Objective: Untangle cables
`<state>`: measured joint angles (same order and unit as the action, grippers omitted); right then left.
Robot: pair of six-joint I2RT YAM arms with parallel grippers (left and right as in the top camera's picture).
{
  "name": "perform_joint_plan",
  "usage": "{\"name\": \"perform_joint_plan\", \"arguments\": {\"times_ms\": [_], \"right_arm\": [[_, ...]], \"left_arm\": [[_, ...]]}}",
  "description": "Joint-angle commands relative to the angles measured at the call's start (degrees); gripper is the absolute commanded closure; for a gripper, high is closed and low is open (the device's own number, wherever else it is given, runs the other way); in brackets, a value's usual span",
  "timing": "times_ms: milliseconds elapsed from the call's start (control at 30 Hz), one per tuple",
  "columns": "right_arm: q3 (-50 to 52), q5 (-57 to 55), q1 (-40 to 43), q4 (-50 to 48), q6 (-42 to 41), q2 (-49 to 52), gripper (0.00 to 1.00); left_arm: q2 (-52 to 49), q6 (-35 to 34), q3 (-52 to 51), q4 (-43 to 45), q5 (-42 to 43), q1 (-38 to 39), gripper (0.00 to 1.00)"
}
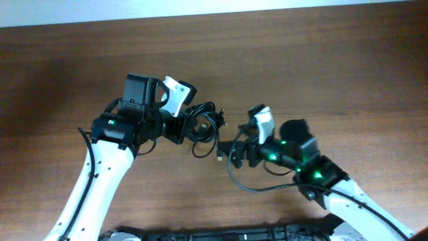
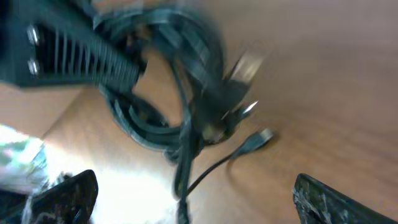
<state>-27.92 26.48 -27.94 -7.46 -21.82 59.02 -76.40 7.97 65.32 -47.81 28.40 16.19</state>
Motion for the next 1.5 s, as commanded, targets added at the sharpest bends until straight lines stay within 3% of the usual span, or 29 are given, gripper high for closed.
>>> {"name": "perform_joint_plan", "arguments": {"times_ms": [0, 967, 1100, 1267, 1333, 1467], "right_arm": [[-0.26, -0.35, 5.05, 0.07, 2.34, -0.48, 0.01], [-0.26, -0.33, 6.49, 2.8, 2.32, -0.04, 0.02], [-0.26, -0.33, 6.49, 2.8, 2.32, -0.04, 0.02], [-0.26, -0.33, 6.49, 2.8, 2.32, -0.04, 0.01], [-0.26, -0.33, 6.49, 2.78, 2.32, -0.04, 0.01], [-0.26, 2.05, 6.49, 2.12, 1.03, -0.04, 0.01]], "left_arm": [[0.61, 2.23, 0.42, 0.15, 1.33, 0.17, 1.0], [0.61, 1.99, 0.42, 0.87, 1.33, 0.17, 1.0], [0.79, 2.38, 0.96, 3.63, 10.82, 0.15, 1.0], [1.03, 13.81, 1.18, -5.57, 10.8, -0.83, 1.0], [1.75, 16.74, 1.22, -8.68, 9.77, -6.1, 1.0], [1.75, 25.42, 1.2, -8.9, 12.15, -8.04, 1.0]]}}
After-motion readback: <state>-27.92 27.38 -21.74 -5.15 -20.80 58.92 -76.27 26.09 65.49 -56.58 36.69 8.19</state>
